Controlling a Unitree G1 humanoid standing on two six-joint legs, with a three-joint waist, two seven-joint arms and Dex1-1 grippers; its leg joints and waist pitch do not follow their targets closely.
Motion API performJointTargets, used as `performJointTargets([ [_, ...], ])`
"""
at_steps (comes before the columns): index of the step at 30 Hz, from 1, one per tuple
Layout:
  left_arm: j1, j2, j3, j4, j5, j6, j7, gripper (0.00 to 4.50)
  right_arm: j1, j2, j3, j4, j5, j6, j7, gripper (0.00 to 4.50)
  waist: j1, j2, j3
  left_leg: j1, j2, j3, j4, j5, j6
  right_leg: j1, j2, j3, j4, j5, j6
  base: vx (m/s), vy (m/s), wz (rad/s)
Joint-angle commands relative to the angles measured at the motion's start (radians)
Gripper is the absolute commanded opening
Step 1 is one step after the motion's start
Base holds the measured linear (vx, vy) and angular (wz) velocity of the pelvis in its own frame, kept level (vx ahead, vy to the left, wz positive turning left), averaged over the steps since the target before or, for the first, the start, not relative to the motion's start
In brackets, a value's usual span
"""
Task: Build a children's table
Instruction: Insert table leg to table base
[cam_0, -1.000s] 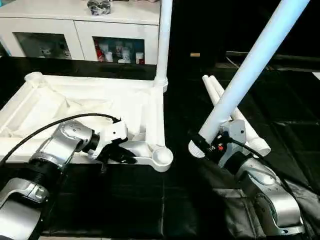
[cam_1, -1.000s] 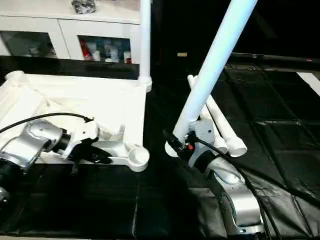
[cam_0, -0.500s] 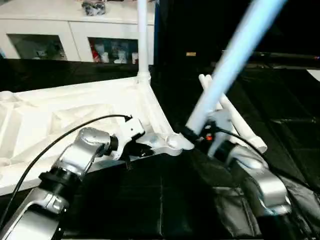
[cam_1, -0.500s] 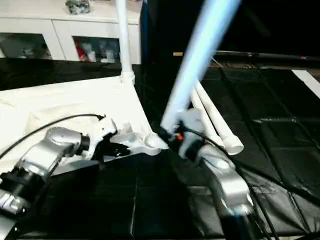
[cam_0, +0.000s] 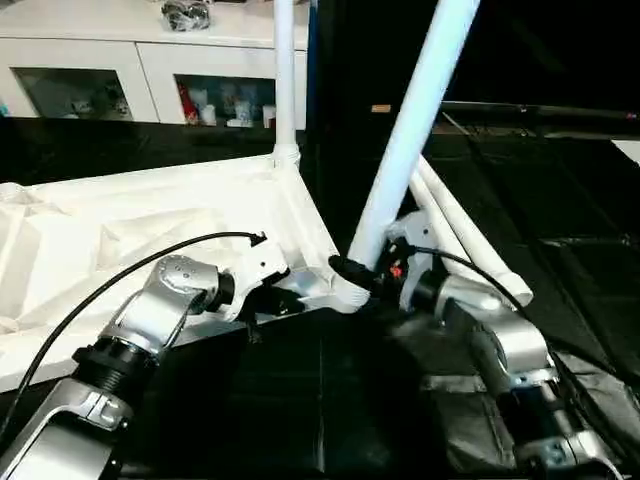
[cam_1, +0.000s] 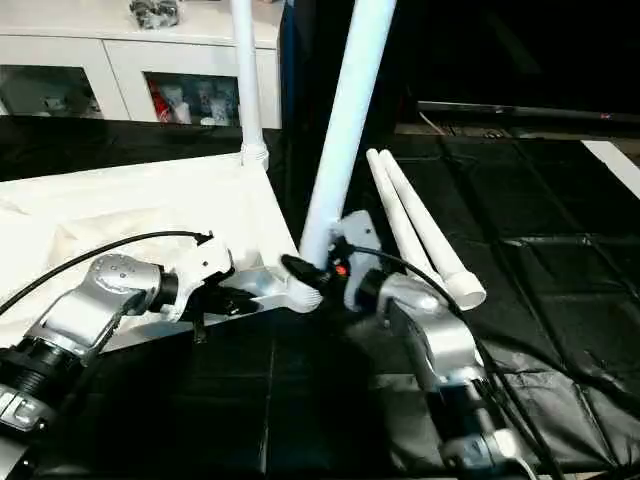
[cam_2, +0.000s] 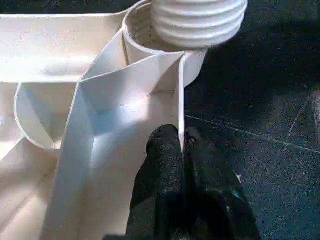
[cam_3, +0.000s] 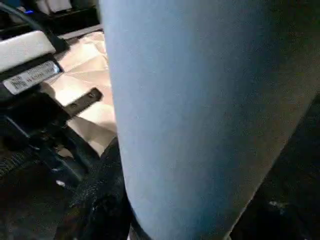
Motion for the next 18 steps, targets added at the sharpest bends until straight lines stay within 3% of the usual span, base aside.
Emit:
performJointTargets([
  [1, -0.004, 0.021, -0.023, 0.013, 0.025, 0.010, -0.026, 0.00, -0.002, -0.001, 0.007, 0.049, -0.007, 0.020, 0.002, 1.93, 0.007, -0.001, -0.062, 0.009, 0.050, -0.013, -0.068, -0.128, 0.016, 0.046, -0.093, 0.054, -0.069, -0.060, -0.221, 0.000, 0.000, 0.00],
  [11, -0.012, 0.028, -0.014, 0.007, 0.009, 0.008, -0.064, 0.00, -0.062, -0.012, 0.040, 0.156, -0.067, -0.027, 0.035, 1.93, 0.007, -0.004, -0.063, 0.012, 0.051, -0.012, -0.071, -0.150, -0.001, 0.045, -0.093, 0.054, -0.070, -0.081, -0.217, 0.000, 0.000, 0.00],
  [18, -0.024, 0.020, 0.002, 0.025, 0.007, 0.010, -0.060, 0.00, -0.063, -0.035, 0.056, 0.162, -0.077, -0.022, 0.078, 1.93, 0.010, -0.006, -0.064, 0.013, 0.052, -0.010, -0.069, -0.138, 0.007, 0.045, -0.092, 0.055, -0.068, -0.056, -0.221, 0.000, 0.000, 0.00],
])
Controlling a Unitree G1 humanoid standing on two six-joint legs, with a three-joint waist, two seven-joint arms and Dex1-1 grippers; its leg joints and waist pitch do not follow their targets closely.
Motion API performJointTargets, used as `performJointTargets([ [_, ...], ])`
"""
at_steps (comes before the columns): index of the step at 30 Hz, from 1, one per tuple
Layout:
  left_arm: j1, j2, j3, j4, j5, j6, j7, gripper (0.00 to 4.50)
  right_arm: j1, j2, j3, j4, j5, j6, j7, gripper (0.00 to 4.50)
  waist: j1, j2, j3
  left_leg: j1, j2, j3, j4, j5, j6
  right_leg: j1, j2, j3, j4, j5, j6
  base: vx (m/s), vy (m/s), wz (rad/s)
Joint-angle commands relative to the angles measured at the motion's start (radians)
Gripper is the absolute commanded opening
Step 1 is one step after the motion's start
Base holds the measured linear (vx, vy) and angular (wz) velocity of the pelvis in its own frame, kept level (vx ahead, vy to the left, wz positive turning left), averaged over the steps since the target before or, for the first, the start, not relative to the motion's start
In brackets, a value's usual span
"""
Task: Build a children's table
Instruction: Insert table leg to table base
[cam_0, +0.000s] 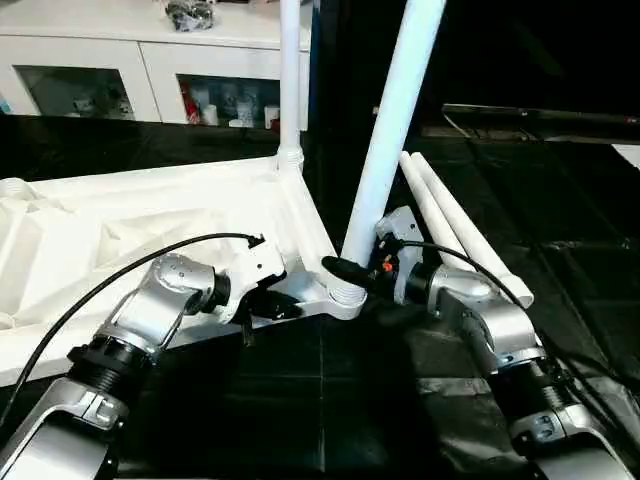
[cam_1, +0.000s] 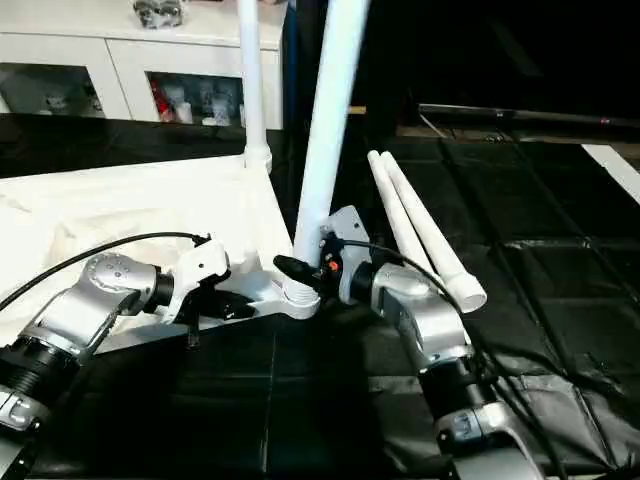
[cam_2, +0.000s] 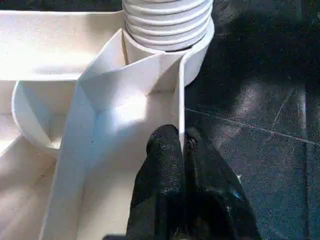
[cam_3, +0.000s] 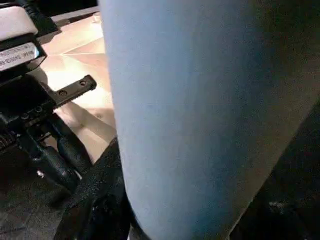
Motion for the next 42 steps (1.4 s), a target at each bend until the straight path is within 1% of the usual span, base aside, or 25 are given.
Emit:
performJointTargets([
  [1, -0.022, 0.005, 0.002, 0.022, 0.015, 0.006, -0.007, 0.00, 0.019, -0.016, 0.019, 0.030, -0.021, 0.025, 0.022, 1.93, 0.004, 0.002, -0.060, 0.012, 0.050, -0.012, -0.069, -0.135, 0.008, 0.046, -0.092, 0.055, -0.068, -0.052, -0.221, 0.000, 0.000, 0.00],
  [6, -0.026, -0.001, 0.000, 0.023, 0.015, 0.003, -0.009, 0.00, 0.009, 0.002, -0.004, 0.063, -0.004, 0.013, 0.028, 1.93, 0.005, 0.001, -0.060, 0.012, 0.051, -0.013, -0.070, -0.152, 0.004, 0.046, -0.094, 0.055, -0.070, -0.077, -0.222, 0.000, 0.000, 0.00],
  [10, -0.027, -0.003, -0.002, 0.020, 0.015, 0.001, -0.009, 0.00, -0.006, 0.025, -0.043, 0.101, 0.030, 0.017, 0.019, 1.93, 0.004, 0.003, -0.057, 0.014, 0.053, -0.013, -0.073, -0.178, -0.003, 0.042, -0.095, 0.055, -0.075, -0.121, -0.220, 0.000, 0.000, 0.00],
  [11, -0.028, -0.004, -0.002, 0.021, 0.015, 0.000, -0.009, 0.00, -0.007, 0.027, -0.048, 0.104, 0.034, 0.018, 0.019, 1.93, 0.004, 0.003, -0.058, 0.015, 0.054, -0.013, -0.074, -0.177, -0.004, 0.042, -0.095, 0.055, -0.074, -0.117, -0.221, 0.000, 0.000, 0.00],
  [12, -0.029, -0.005, 0.002, 0.021, 0.013, 0.002, -0.006, 0.00, 0.000, 0.032, -0.076, 0.111, 0.059, 0.024, 0.019, 1.93, 0.005, 0.001, -0.058, 0.014, 0.053, -0.013, -0.074, -0.177, -0.004, 0.043, -0.095, 0.055, -0.074, -0.115, -0.221, 0.000, 0.000, 0.00],
  [15, -0.033, -0.007, 0.018, 0.026, 0.010, 0.006, 0.012, 0.00, 0.033, 0.038, -0.126, 0.113, 0.103, 0.026, 0.018, 1.93, 0.009, 0.005, -0.060, 0.013, 0.054, -0.012, -0.073, -0.166, -0.001, 0.044, -0.095, 0.054, -0.072, -0.084, -0.226, 0.000, 0.000, 0.00],
  [16, -0.034, -0.008, 0.019, 0.027, 0.010, 0.006, 0.014, 0.00, 0.035, 0.039, -0.128, 0.113, 0.105, 0.026, 0.019, 1.93, 0.011, 0.005, -0.061, 0.013, 0.054, -0.012, -0.072, -0.161, 0.000, 0.044, -0.095, 0.054, -0.071, -0.075, -0.227, 0.000, 0.000, 0.00],
  [17, -0.039, -0.010, 0.028, 0.037, 0.007, 0.007, 0.023, 0.00, 0.059, 0.045, -0.142, 0.117, 0.111, 0.007, 0.019, 1.93, 0.014, 0.011, -0.062, 0.013, 0.053, -0.011, -0.071, -0.150, 0.002, 0.043, -0.095, 0.053, -0.069, -0.049, -0.230, 0.000, 0.000, 0.00],
  [19, -0.042, -0.010, 0.032, 0.040, 0.005, 0.008, 0.024, 0.00, 0.070, 0.050, -0.147, 0.120, 0.113, -0.002, 0.019, 1.93, 0.016, 0.011, -0.062, 0.014, 0.054, -0.012, -0.072, -0.161, -0.001, 0.043, -0.096, 0.053, -0.070, -0.050, -0.231, 0.000, 0.000, 0.00],
  [20, -0.046, -0.012, 0.039, 0.044, 0.000, 0.012, 0.027, 0.00, 0.098, 0.060, -0.160, 0.129, 0.113, -0.032, 0.013, 1.93, 0.020, 0.019, -0.061, 0.015, 0.055, -0.013, -0.073, -0.172, -0.005, 0.041, -0.097, 0.053, -0.069, -0.056, -0.233, 0.000, 0.000, 0.00],
  [22, -0.050, -0.012, 0.044, 0.049, -0.001, 0.013, 0.032, 0.00, 0.127, 0.074, -0.172, 0.141, 0.115, -0.062, 0.002, 1.93, 0.022, 0.018, -0.060, 0.017, 0.056, -0.013, -0.076, -0.202, -0.014, 0.041, -0.098, 0.053, -0.075, -0.084, -0.231, 0.000, 0.000, 0.00],
  [24, -0.056, -0.015, 0.049, 0.057, -0.001, 0.014, 0.041, 0.00, 0.159, 0.087, -0.177, 0.141, 0.117, -0.093, -0.002, 1.93, 0.023, 0.029, -0.059, 0.016, 0.056, -0.016, -0.078, -0.225, -0.024, 0.040, -0.097, 0.053, -0.076, -0.101, -0.229, 0.000, 0.000, 0.00],
  [25, -0.059, -0.016, 0.051, 0.062, -0.001, 0.013, 0.045, 0.00, 0.179, 0.094, -0.175, 0.134, 0.113, -0.116, -0.005, 1.93, 0.024, 0.026, -0.057, 0.018, 0.056, -0.016, -0.079, -0.245, -0.029, 0.039, -0.098, 0.054, -0.079, -0.119, -0.227, 0.000, 0.000, 0.00],
  [26, -0.063, -0.018, 0.053, 0.067, 0.000, 0.012, 0.050, 0.00, 0.199, 0.099, -0.172, 0.124, 0.108, -0.140, -0.007, 1.93, 0.025, 0.031, -0.058, 0.018, 0.056, -0.018, -0.080, -0.252, -0.032, 0.040, -0.099, 0.053, -0.079, -0.126, -0.226, 0.000, 0.000, 0.00],
  [28, -0.072, -0.021, 0.056, 0.081, 0.004, 0.007, 0.058, 0.00, 0.233, 0.105, -0.163, 0.107, 0.090, -0.192, -0.012, 1.93, 0.024, 0.029, -0.059, 0.017, 0.056, -0.018, -0.081, -0.253, -0.030, 0.042, -0.097, 0.053, -0.080, -0.116, -0.225, 0.000, 0.000, 0.00],
  [29, -0.072, -0.021, 0.056, 0.081, 0.004, 0.007, 0.058, 0.00, 0.233, 0.105, -0.163, 0.107, 0.090, -0.192, -0.012, 1.93, 0.025, 0.032, -0.058, 0.017, 0.054, -0.017, -0.080, -0.252, -0.026, 0.040, -0.096, 0.054, -0.082, -0.115, -0.225, 0.000, 0.000, 0.00],
  [31, -0.078, -0.023, 0.057, 0.092, 0.008, 0.001, 0.068, 0.00, 0.259, 0.099, -0.147, 0.092, 0.058, -0.245, -0.015, 1.93, 0.028, 0.033, -0.059, 0.016, 0.055, -0.017, -0.079, -0.238, -0.020, 0.041, -0.097, 0.054, -0.080, -0.107, -0.227, 0.000, 0.000, 0.00],
  [32, -0.084, -0.024, 0.058, 0.101, 0.011, -0.004, 0.073, 0.00, 0.270, 0.089, -0.130, 0.085, 0.028, -0.282, -0.013, 1.93, 0.031, 0.046, -0.058, 0.014, 0.055, -0.017, -0.078, -0.244, -0.022, 0.039, -0.097, 0.054, -0.081, -0.116, -0.224, 0.000, 0.000, 0.00],
  [33, -0.087, -0.025, 0.058, 0.108, 0.013, -0.007, 0.078, 0.00, 0.278, 0.079, -0.115, 0.078, 0.007, -0.305, -0.007, 1.93, 0.030, 0.041, -0.058, 0.015, 0.055, -0.016, -0.079, -0.246, -0.021, 0.039, -0.097, 0.054, -0.084, -0.120, -0.220, 0.000, 0.000, 0.00],
  [34, -0.089, -0.025, 0.057, 0.112, 0.015, -0.009, 0.079, 0.00, 0.284, 0.069, -0.101, 0.073, -0.011, -0.317, -0.003, 1.93, 0.033, 0.042, -0.057, 0.015, 0.054, -0.017, -0.079, -0.243, -0.021, 0.041, -0.096, 0.054, -0.083, -0.121, -0.218, 0.000, 0.000, 0.00],
  [35, -0.092, -0.026, 0.057, 0.118, 0.016, -0.013, 0.081, 0.00, 0.289, 0.050, -0.073, 0.070, -0.039, -0.335, 0.012, 1.93, 0.032, 0.041, -0.056, 0.014, 0.054, -0.017, -0.080, -0.248, -0.018, 0.042, -0.095, 0.054, -0.085, -0.141, -0.212, 0.000, 0.000, 0.00],
  [37, -0.093, -0.026, 0.057, 0.120, 0.017, -0.014, 0.082, 0.00, 0.290, 0.041, -0.060, 0.070, -0.051, -0.343, 0.020, 1.93, 0.035, 0.042, -0.056, 0.015, 0.054, -0.016, -0.079, -0.245, -0.014, 0.040, -0.096, 0.056, -0.086, -0.150, -0.210, 0.000, 0.000, 0.00],
  [39, -0.087, -0.023, 0.054, 0.121, 0.024, -0.023, 0.086, 0.00, 0.283, 0.010, -0.011, 0.085, -0.083, -0.350, 0.062, 1.93, 0.037, 0.035, -0.056, 0.015, 0.055, -0.016, -0.080, -0.241, -0.009, 0.041, -0.095, 0.055, -0.087, -0.154, -0.206, 0.000, 0.000, 0.00],
  [41, -0.083, -0.022, 0.053, 0.118, 0.027, -0.024, 0.089, 0.00, 0.277, 0.003, 0.003, 0.097, -0.088, -0.350, 0.079, 1.93, 0.040, 0.030, -0.054, 0.014, 0.056, -0.015, -0.080, -0.238, 0.000, 0.039, -0.095, 0.056, -0.087, -0.164, -0.204, 0.000, 0.000, 0.00],
  [42, -0.082, -0.022, 0.054, 0.114, 0.026, -0.022, 0.091, 0.00, 0.271, 0.005, 0.007, 0.110, -0.086, -0.350, 0.088, 1.93, 0.042, 0.030, -0.055, 0.014, 0.056, -0.015, -0.079, -0.235, 0.004, 0.039, -0.098, 0.056, -0.086, -0.173, -0.204, 0.000, 0.000, 0.00],
])
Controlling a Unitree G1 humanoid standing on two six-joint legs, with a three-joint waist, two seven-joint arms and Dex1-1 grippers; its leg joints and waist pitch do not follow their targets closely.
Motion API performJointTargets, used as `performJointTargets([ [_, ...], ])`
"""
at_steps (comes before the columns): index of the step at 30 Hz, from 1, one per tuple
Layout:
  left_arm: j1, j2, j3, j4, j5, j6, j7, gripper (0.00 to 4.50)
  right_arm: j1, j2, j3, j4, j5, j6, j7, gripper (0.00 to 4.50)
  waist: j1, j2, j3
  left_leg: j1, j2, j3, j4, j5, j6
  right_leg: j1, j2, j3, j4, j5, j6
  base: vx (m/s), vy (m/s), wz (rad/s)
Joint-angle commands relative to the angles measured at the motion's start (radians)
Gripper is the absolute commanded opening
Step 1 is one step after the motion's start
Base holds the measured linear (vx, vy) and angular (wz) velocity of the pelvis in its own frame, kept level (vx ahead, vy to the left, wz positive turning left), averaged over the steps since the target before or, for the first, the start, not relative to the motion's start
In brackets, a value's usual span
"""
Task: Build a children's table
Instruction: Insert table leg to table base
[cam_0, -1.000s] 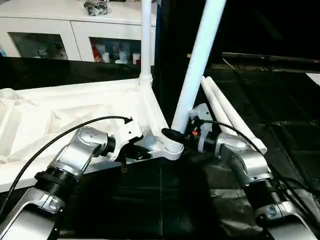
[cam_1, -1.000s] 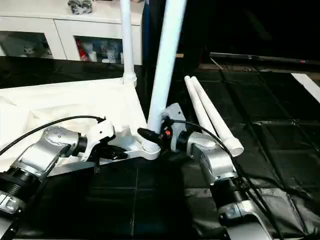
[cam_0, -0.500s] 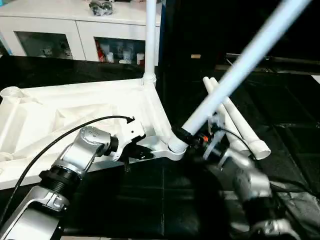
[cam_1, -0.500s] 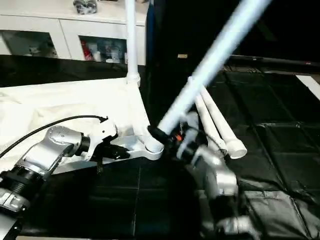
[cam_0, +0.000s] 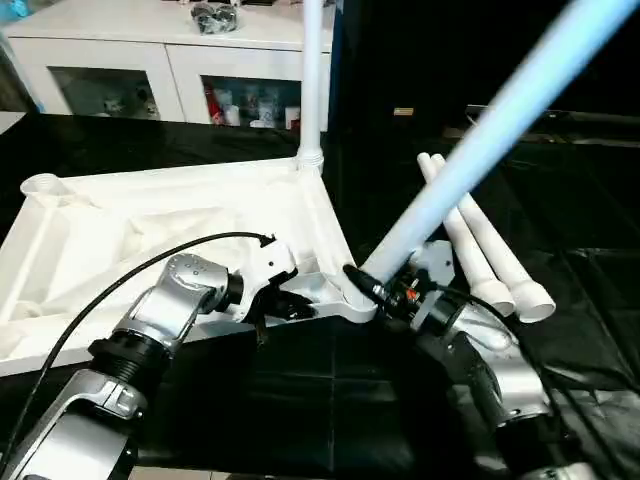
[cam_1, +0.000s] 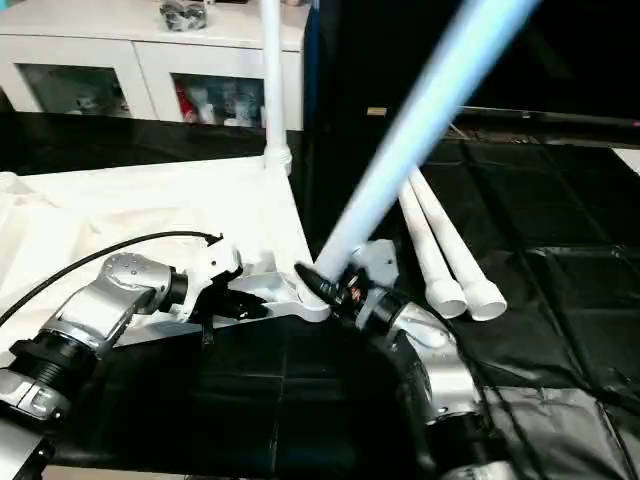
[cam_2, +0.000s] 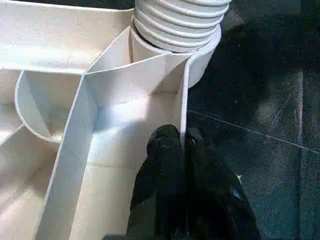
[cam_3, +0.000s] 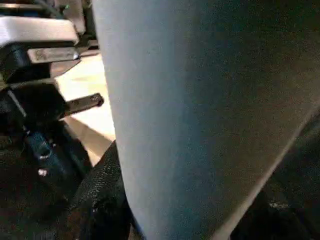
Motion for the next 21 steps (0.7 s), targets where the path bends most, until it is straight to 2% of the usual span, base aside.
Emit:
performJointTargets([
  [1, -0.040, 0.039, 0.059, 0.019, 0.029, 0.007, 0.089, 0.00, 0.063, -0.019, 0.064, 0.105, -0.056, 0.051, 0.074, 1.93, -0.005, 0.002, -0.055, 0.012, 0.052, -0.019, -0.079, -0.234, 0.006, 0.038, -0.098, 0.058, -0.086, -0.177, -0.202, 0.000, 0.000, 0.00],
  [2, -0.039, 0.039, 0.061, 0.017, 0.029, 0.007, 0.090, 0.00, 0.048, -0.012, 0.066, 0.129, -0.058, 0.046, 0.084, 1.93, -0.006, -0.008, -0.054, 0.013, 0.053, -0.017, -0.079, -0.230, 0.009, 0.037, -0.097, 0.058, -0.088, -0.184, -0.198, 0.000, 0.000, 0.00],
  [3, -0.039, 0.039, 0.061, 0.018, 0.030, 0.002, 0.089, 0.00, 0.030, -0.005, 0.068, 0.155, -0.061, 0.039, 0.091, 1.93, -0.005, -0.004, -0.055, 0.012, 0.052, -0.018, -0.077, -0.226, 0.010, 0.037, -0.099, 0.058, -0.085, -0.185, -0.200, 0.000, 0.000, 0.00],
  [5, -0.039, 0.041, 0.056, 0.020, 0.032, -0.035, 0.074, 0.00, -0.024, 0.011, 0.071, 0.222, -0.058, 0.029, 0.120, 1.93, -0.009, -0.013, -0.049, 0.011, 0.051, -0.019, -0.081, -0.252, 0.012, 0.035, -0.102, 0.057, -0.092, -0.264, -0.193, 0.000, 0.000, 0.00],
  [6, -0.039, 0.043, 0.053, 0.019, 0.033, -0.048, 0.066, 0.00, -0.035, 0.014, 0.071, 0.234, -0.055, 0.029, 0.129, 1.93, -0.012, -0.008, -0.048, 0.013, 0.053, -0.020, -0.083, -0.269, 0.004, 0.033, -0.103, 0.058, -0.098, -0.306, -0.181, 0.000, 0.000, 0.00],
  [7, -0.039, 0.044, 0.050, 0.018, 0.033, -0.055, 0.060, 0.00, -0.041, 0.015, 0.071, 0.240, -0.053, 0.028, 0.135, 1.93, -0.015, -0.014, -0.048, 0.014, 0.055, -0.019, -0.084, -0.274, 0.002, 0.032, -0.102, 0.058, -0.100, -0.315, -0.176, 0.000, 0.000, 0.00],
  [9, -0.037, 0.050, 0.039, 0.009, 0.032, -0.083, 0.027, 0.00, -0.066, 0.013, 0.082, 0.260, -0.049, 0.031, 0.177, 1.93, -0.019, -0.018, -0.048, 0.018, 0.056, -0.021, -0.086, -0.294, -0.006, 0.029, -0.102, 0.058, -0.100, -0.328, -0.172, 0.000, 0.000, 0.00],
  [12, -0.039, 0.075, -0.006, 0.000, 0.055, -0.131, -0.042, 0.00, -0.099, -0.003, 0.128, 0.256, -0.047, 0.065, 0.276, 1.93, -0.026, -0.018, -0.052, 0.016, 0.057, -0.020, -0.086, -0.271, -0.001, 0.031, -0.099, 0.058, -0.093, -0.255, -0.186, 0.000, 0.000, 0.00],
  [16, -0.056, 0.080, -0.031, 0.034, 0.081, -0.152, -0.054, 0.00, -0.117, -0.017, 0.169, 0.241, -0.066, 0.076, 0.346, 1.93, -0.027, -0.015, -0.055, 0.016, 0.057, -0.016, -0.082, -0.231, 0.009, 0.034, -0.095, 0.057, -0.084, -0.162, -0.204, 0.000, 0.000, 0.00],
  [17, -0.064, 0.076, -0.036, 0.052, 0.090, -0.156, -0.049, 0.00, -0.118, -0.019, 0.178, 0.231, -0.069, 0.078, 0.360, 1.93, -0.026, -0.017, -0.056, 0.016, 0.056, -0.014, -0.080, -0.222, 0.010, 0.034, -0.094, 0.057, -0.082, -0.141, -0.210, 0.000, 0.000, 0.00],
  [19, -0.074, 0.068, -0.038, 0.073, 0.098, -0.156, -0.041, 0.00, -0.115, -0.021, 0.186, 0.219, -0.070, 0.080, 0.374, 1.93, -0.024, -0.019, -0.056, 0.016, 0.057, -0.014, -0.081, -0.218, 0.007, 0.035, -0.095, 0.057, -0.080, -0.128, -0.215, 0.000, 0.000, 0.00],
  [21, -0.082, 0.061, -0.041, 0.089, 0.104, -0.161, -0.042, 0.00, -0.110, -0.024, 0.193, 0.202, -0.067, 0.090, 0.393, 1.93, -0.023, -0.022, -0.055, 0.017, 0.057, -0.014, -0.082, -0.237, 0.004, 0.035, -0.096, 0.057, -0.083, -0.162, -0.210, 0.000, 0.000, 0.00],
])
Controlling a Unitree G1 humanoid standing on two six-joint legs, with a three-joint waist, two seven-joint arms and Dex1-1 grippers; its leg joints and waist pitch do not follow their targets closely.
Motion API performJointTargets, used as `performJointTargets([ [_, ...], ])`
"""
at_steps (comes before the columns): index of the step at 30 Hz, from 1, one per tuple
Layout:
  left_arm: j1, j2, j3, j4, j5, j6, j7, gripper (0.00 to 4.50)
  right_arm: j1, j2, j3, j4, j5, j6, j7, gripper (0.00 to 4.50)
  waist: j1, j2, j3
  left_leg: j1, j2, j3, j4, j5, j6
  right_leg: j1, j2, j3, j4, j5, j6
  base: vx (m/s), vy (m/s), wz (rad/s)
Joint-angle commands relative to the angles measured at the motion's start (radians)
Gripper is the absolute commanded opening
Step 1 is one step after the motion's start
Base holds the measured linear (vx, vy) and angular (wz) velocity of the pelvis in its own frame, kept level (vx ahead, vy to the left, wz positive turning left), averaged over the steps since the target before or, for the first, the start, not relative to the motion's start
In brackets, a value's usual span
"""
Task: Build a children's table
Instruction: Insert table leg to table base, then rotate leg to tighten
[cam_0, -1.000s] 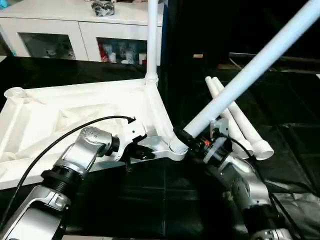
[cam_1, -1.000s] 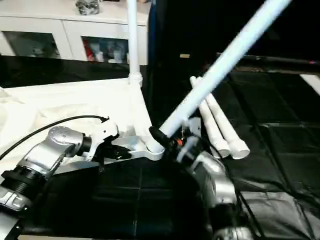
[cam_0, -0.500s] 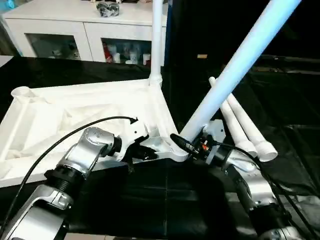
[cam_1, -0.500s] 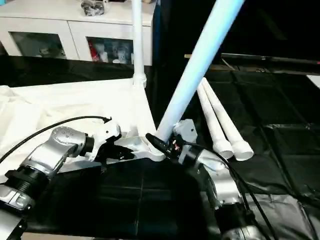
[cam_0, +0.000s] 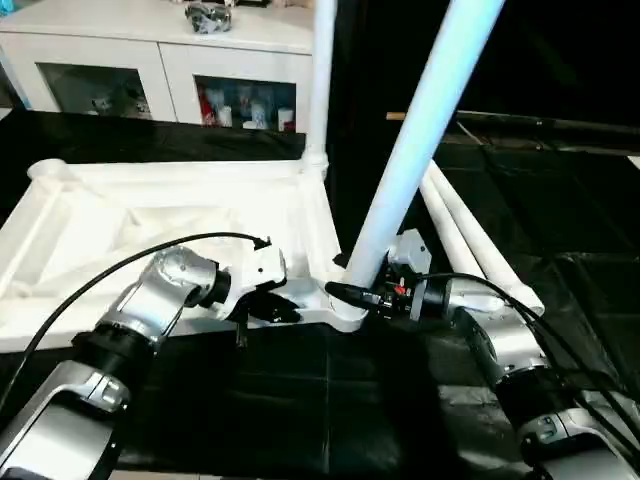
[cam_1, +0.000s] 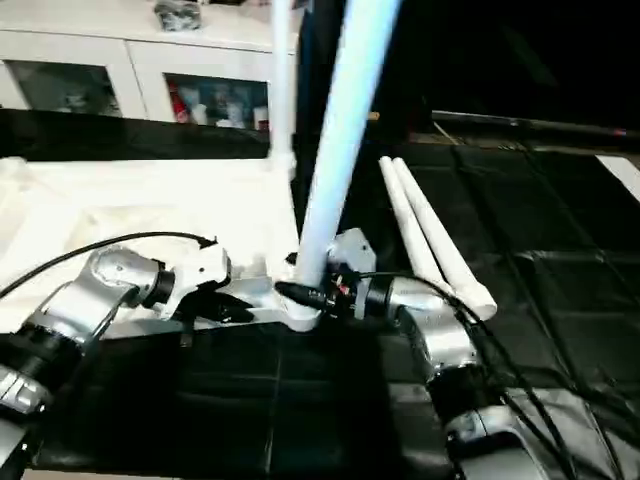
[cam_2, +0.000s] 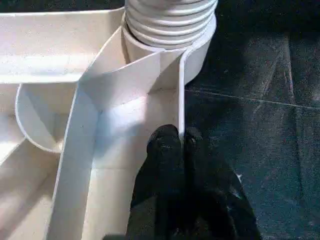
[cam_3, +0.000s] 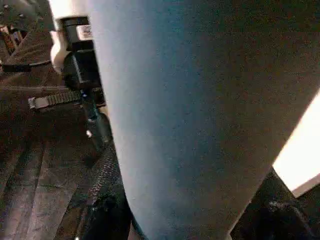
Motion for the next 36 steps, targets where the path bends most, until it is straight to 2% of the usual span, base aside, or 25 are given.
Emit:
performJointTargets([
  [1, -0.043, -0.004, 0.007, 0.028, 0.051, -0.004, 0.042, 0.00, 0.068, 0.014, 0.137, 0.031, -0.038, 0.076, 0.122, 1.93, -0.002, 0.008, -0.047, 0.016, 0.054, -0.017, -0.080, -0.239, 0.003, 0.034, -0.097, 0.059, -0.084, -0.166, -0.208, 0.000, 0.000, 0.00],
  [11, -0.071, -0.008, -0.009, 0.073, 0.060, -0.021, 0.016, 0.00, 0.069, 0.019, 0.148, 0.007, -0.041, 0.100, 0.150, 1.93, 0.001, 0.008, -0.044, 0.018, 0.056, -0.019, -0.084, -0.267, -0.006, 0.031, -0.099, 0.060, -0.089, -0.214, -0.200, 0.000, 0.000, 0.00],
  [12, -0.073, -0.010, -0.007, 0.079, 0.063, -0.021, 0.017, 0.00, 0.070, 0.020, 0.147, 0.003, -0.041, 0.103, 0.151, 1.93, 0.002, 0.008, -0.038, 0.021, 0.056, -0.019, -0.087, -0.296, -0.010, 0.030, -0.101, 0.061, -0.096, -0.271, -0.191, 0.000, 0.000, 0.00],
  [15, -0.074, -0.012, -0.001, 0.083, 0.066, -0.012, 0.017, 0.00, 0.073, 0.025, 0.149, 0.001, -0.043, 0.105, 0.147, 1.93, 0.005, 0.008, -0.037, 0.028, 0.057, -0.021, -0.090, -0.320, -0.017, 0.030, -0.106, 0.063, -0.105, -0.345, -0.174, 0.000, 0.000, 0.00],
  [18, -0.072, -0.013, 0.003, 0.084, 0.064, 0.006, 0.028, 0.00, 0.075, 0.030, 0.146, 0.000, -0.044, 0.104, 0.134, 1.93, 0.009, 0.006, -0.041, 0.028, 0.059, -0.020, -0.092, -0.281, -0.012, 0.032, -0.103, 0.063, -0.101, -0.289, -0.178, 0.000, 0.000, 0.00],
  [21, -0.063, -0.013, 0.021, 0.075, 0.054, 0.043, 0.060, 0.00, 0.069, 0.045, 0.126, 0.023, -0.054, 0.094, 0.077, 1.93, 0.010, 0.004, -0.040, 0.027, 0.058, -0.019, -0.093, -0.280, -0.010, 0.032, -0.103, 0.061, -0.100, -0.285, -0.182, 0.000, 0.000, 0.00],
  [25, -0.024, -0.005, 0.054, 0.003, 0.036, 0.122, 0.105, 0.00, 0.057, 0.070, 0.096, 0.062, -0.078, 0.091, -0.029, 1.93, 0.005, 0.004, -0.034, 0.030, 0.058, -0.025, -0.098, -0.334, -0.026, 0.027, -0.109, 0.062, -0.113, -0.415, -0.158, 0.000, 0.000, 0.00],
  [26, 0.004, -0.004, 0.076, -0.052, 0.020, 0.175, 0.126, 0.00, 0.045, 0.082, 0.081, 0.089, -0.094, 0.095, -0.094, 1.93, 0.001, -0.002, -0.032, 0.032, 0.060, -0.026, -0.101, -0.351, -0.032, 0.023, -0.110, 0.062, -0.114, -0.446, -0.154, 0.000, 0.000, 0.00],
  [27, 0.035, -0.009, 0.104, -0.116, 0.001, 0.233, 0.154, 0.00, 0.032, 0.097, 0.064, 0.121, -0.108, 0.098, -0.162, 1.93, -0.003, -0.001, -0.032, 0.030, 0.061, -0.029, -0.102, -0.358, -0.038, 0.023, -0.114, 0.062, -0.112, -0.459, -0.155, 0.000, 0.000, 0.00],
  [28, 0.059, -0.014, 0.122, -0.168, -0.011, 0.279, 0.175, 0.00, 0.019, 0.112, 0.047, 0.149, -0.110, 0.103, -0.214, 1.93, -0.018, -0.002, -0.024, 0.025, 0.056, -0.036, -0.107, -0.406, -0.047, 0.022, -0.112, 0.054, -0.121, -0.566, -0.127, 0.000, 0.000, 0.00],
  [30, 0.093, -0.023, 0.136, -0.237, -0.017, 0.332, 0.202, 0.00, 0.000, 0.136, 0.022, 0.185, -0.103, 0.115, -0.275, 1.93, -0.030, -0.001, -0.028, 0.027, 0.058, -0.043, -0.107, -0.430, -0.059, 0.022, -0.117, 0.054, -0.124, -0.610, -0.109, 0.000, 0.000, 0.00],
  [31, 0.109, -0.028, 0.142, -0.272, -0.017, 0.360, 0.215, 0.00, -0.011, 0.149, 0.009, 0.205, -0.099, 0.122, -0.304, 1.93, -0.033, 0.001, -0.026, 0.025, 0.056, -0.044, -0.110, -0.433, -0.056, 0.022, -0.113, 0.052, -0.129, -0.606, -0.107, -0.029, 0.028, -0.20],
  [32, 0.130, -0.043, 0.152, -0.319, -0.018, 0.403, 0.237, 0.00, -0.031, 0.168, -0.004, 0.236, -0.099, 0.129, -0.354, 1.93, -0.044, 0.002, -0.028, 0.018, 0.058, -0.047, -0.116, -0.435, -0.063, 0.029, -0.110, 0.047, -0.121, -0.561, -0.116, -0.029, 0.028, -0.20],
  [33, 0.142, -0.053, 0.157, -0.345, -0.019, 0.429, 0.250, 0.00, -0.044, 0.179, -0.011, 0.255, -0.101, 0.132, -0.384, 1.93, -0.046, 0.003, -0.027, 0.017, 0.056, -0.048, -0.118, -0.439, -0.062, 0.029, -0.105, 0.044, -0.123, -0.555, -0.114, -0.028, 0.038, -0.21],
  [34, 0.154, -0.069, 0.166, -0.374, -0.018, 0.459, 0.270, 0.00, -0.062, 0.192, -0.018, 0.278, -0.103, 0.135, -0.418, 1.93, -0.050, 0.001, -0.029, 0.028, 0.056, -0.043, -0.113, -0.448, -0.062, 0.019, -0.104, 0.051, -0.124, -0.513, -0.129, 0.000, 0.000, 0.00],
  [35, 0.171, -0.111, 0.172, -0.427, -0.002, 0.510, 0.324, 0.00, -0.104, 0.225, -0.034, 0.326, -0.099, 0.153, -0.481, 1.93, -0.054, -0.003, -0.028, 0.030, 0.056, -0.041, -0.112, -0.445, -0.062, 0.017, -0.104, 0.053, -0.125, -0.497, -0.138, 0.000, 0.000, 0.00],
  [36, 0.173, -0.115, 0.172, -0.433, 0.000, 0.516, 0.329, 0.00, -0.109, 0.228, -0.035, 0.331, -0.099, 0.156, -0.488, 1.93, -0.054, -0.003, -0.028, 0.030, 0.056, -0.041, -0.112, -0.445, -0.062, 0.017, -0.104, 0.053, -0.125, -0.497, -0.138, 0.000, 0.000, 0.00],
])
